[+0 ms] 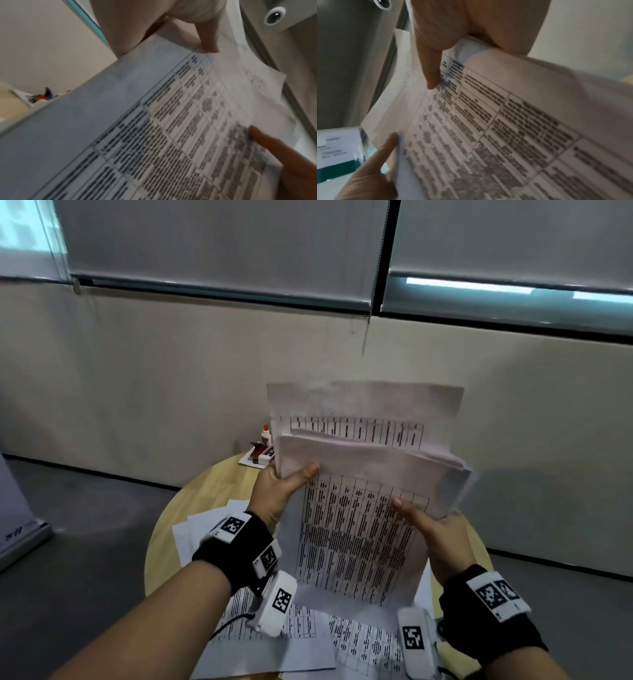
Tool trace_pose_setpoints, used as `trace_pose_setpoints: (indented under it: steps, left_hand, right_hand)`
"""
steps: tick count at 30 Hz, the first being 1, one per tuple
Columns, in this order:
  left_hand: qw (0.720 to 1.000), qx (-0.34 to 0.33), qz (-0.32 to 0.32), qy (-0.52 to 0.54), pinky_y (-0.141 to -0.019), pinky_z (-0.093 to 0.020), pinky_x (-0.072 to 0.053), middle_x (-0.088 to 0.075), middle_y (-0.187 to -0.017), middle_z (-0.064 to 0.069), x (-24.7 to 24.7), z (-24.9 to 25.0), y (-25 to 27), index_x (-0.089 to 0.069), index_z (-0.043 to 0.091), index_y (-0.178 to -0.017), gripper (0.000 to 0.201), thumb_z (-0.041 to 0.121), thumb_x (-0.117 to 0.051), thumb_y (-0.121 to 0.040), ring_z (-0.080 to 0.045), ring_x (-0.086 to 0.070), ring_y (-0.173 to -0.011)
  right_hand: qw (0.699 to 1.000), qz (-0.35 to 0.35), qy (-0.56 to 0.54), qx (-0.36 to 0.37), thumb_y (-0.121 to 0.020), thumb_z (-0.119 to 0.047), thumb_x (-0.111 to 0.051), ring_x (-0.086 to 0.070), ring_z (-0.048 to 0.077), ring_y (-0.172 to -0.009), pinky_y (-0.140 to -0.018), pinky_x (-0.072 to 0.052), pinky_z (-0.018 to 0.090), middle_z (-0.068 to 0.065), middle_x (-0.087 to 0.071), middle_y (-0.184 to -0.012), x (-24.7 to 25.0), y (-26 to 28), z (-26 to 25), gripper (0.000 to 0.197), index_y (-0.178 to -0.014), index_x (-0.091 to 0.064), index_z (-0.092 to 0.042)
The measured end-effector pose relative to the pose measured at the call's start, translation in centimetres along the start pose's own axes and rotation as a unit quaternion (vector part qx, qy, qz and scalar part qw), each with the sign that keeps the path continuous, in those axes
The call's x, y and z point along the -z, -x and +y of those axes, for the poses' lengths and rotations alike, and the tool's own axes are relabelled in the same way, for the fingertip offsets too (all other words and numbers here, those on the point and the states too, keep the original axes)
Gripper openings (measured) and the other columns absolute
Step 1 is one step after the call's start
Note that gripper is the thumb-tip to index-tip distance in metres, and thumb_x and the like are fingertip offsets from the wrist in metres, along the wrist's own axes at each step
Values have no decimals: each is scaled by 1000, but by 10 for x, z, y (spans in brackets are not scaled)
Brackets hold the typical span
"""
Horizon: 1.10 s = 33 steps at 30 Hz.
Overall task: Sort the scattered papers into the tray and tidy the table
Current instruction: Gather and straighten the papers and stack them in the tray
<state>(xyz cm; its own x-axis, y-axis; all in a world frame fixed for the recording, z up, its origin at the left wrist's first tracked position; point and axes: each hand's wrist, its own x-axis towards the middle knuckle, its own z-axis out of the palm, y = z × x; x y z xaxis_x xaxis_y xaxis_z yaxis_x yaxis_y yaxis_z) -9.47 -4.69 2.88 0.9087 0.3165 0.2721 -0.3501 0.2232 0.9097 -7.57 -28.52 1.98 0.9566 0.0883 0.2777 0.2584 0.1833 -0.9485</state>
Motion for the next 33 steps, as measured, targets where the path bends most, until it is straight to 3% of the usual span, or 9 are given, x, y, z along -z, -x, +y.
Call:
trace_pose_setpoints:
  steps: [2, 5, 8, 11, 16, 20, 23, 28, 33]
  left_hand:
    - [999, 39, 12, -12, -87, -34, -53, -75, -83, 0, 6, -11, 5, -68, 13, -91, 66, 49, -88, -39, -19, -69, -85]
    - [997, 62, 20, -44, -96, -36, -48, -74, -76, 7, 7, -24, 17, -68, 16, -86, 41, 36, -86, -55, -13, -67, -85]
    - [997, 47, 24, -56, -97, -37, -50, -74, -86, 5, -4, -23, 21, -68, 16, -93, 24, 15, -77, -70, -12, -68, -89]
    - [998, 27, 36, -34, -97, -38, -50, -74, -78, 7, -17, -11, 15, -70, 19, -86, 16, 20, -75, -71, -15, -69, -87]
    - [998, -13, 54, 21, -100, -40, -45, -73, -103, -3, -16, 7, 2, -71, 16, -100, 56, 57, -74, -63, -20, -66, -106]
    - [998, -22, 54, 3, -69, -23, -53, -73, -89, 2, -7, 1, 1, -66, 18, -98, 45, 43, -77, -62, -14, -69, -83]
    - [999, -27, 41, -18, -77, -25, -54, -71, -98, -2, -11, -1, -1, -63, 14, -107, 64, 44, -78, -53, -18, -68, -92]
    - [997, -20, 3, -80, -84, -29, -54, -70, -106, -9, -16, -2, -4, -61, 6, -115, 48, 15, -78, -71, -20, -67, -98]
    - [992, 84, -28, -91, -86, -25, -54, -74, -91, 2, 4, -22, 1, -67, 10, -99, 28, 4, -74, -73, -14, -68, -89]
  right_hand:
    - [1000, -15, 12, -23, -53, -35, -89, -69, 21, -100, -90, -51, 39, 4, -74, -103, 4, 6, 10, 60, -105, -70, -10]
    - [998, -13, 18, -59, -35, -54, -90, -69, 11, -96, -92, -49, 37, -4, -74, -102, 3, 14, 25, 83, -106, -68, -18]
    - [999, -2, -1, -53, -59, -26, -87, -70, 10, -94, -92, -49, 35, -3, -75, -98, -6, 14, 23, 46, -100, -70, -17]
    - [998, 36, -32, -28, -69, -14, -78, -70, 9, -90, -90, -49, 31, -7, -75, -88, -17, 6, 10, 18, -84, -71, -22]
    - [999, 35, -29, 14, -70, -14, -79, -69, 14, -98, -86, -51, 32, -3, -75, -97, -18, -2, -8, 25, -93, -73, -22]
    - [999, 28, -12, 31, -65, -9, -79, -70, 21, -93, -82, -54, 34, 7, -75, -93, -11, 0, -7, 29, -94, -72, -12]
    - [999, 20, -12, 25, -70, 0, -76, -70, 23, -91, -83, -54, 38, 8, -75, -91, -10, 0, -6, 25, -92, -72, -11]
    - [999, 37, -10, 0, -71, -6, -77, -70, 27, -94, -86, -54, 41, 9, -75, -91, -9, -3, -4, 22, -92, -73, -11]
    - [999, 30, -30, -1, -74, 2, -72, -71, 24, -92, -82, -55, 35, 7, -76, -89, -6, -2, -4, 21, -93, -71, -9]
